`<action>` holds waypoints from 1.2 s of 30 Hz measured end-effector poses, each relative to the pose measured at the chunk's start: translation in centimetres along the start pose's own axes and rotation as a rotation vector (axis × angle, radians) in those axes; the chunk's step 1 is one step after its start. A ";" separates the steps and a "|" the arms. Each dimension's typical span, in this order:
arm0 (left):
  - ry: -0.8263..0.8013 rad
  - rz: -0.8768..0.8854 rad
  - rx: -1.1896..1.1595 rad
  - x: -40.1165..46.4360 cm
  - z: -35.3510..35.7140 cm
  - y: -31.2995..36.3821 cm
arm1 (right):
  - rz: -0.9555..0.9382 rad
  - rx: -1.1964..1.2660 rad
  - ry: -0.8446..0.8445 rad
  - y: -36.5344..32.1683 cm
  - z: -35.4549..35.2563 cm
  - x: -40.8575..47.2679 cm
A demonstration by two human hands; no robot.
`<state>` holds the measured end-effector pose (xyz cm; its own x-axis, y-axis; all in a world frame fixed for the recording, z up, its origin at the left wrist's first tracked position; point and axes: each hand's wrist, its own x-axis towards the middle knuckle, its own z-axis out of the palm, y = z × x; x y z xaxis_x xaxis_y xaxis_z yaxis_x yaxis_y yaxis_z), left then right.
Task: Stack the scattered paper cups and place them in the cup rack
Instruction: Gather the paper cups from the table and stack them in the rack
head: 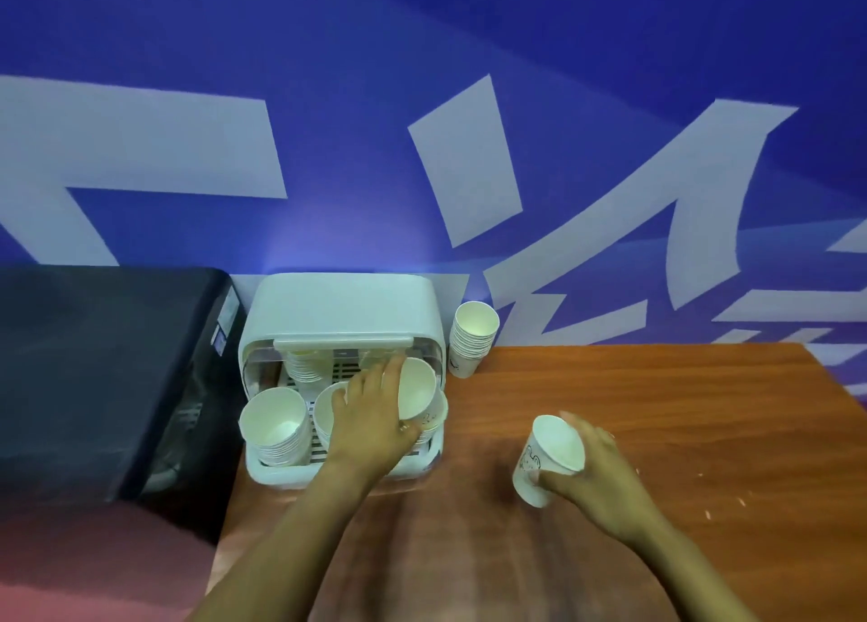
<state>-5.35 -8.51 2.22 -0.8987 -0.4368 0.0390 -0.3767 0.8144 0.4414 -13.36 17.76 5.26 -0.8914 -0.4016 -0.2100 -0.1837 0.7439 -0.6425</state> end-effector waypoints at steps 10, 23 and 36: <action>0.077 0.098 0.117 -0.7 0.1 -0.8 | -0.056 0.020 -0.086 -1.4 1.0 1.9; 0.050 0.014 0.073 -2.4 -1.6 -2.6 | -0.307 0.169 0.032 -6.9 3.1 1.9; 0.065 -0.057 0.008 -4.6 -2.7 -4.3 | -0.351 0.121 0.091 -11.0 10.8 3.7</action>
<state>1.01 -11.08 2.56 -0.8595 -0.5060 0.0727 -0.4285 0.7906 0.4375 -10.22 2.33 3.59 -0.8173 -0.5672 0.1013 -0.4388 0.4989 -0.7473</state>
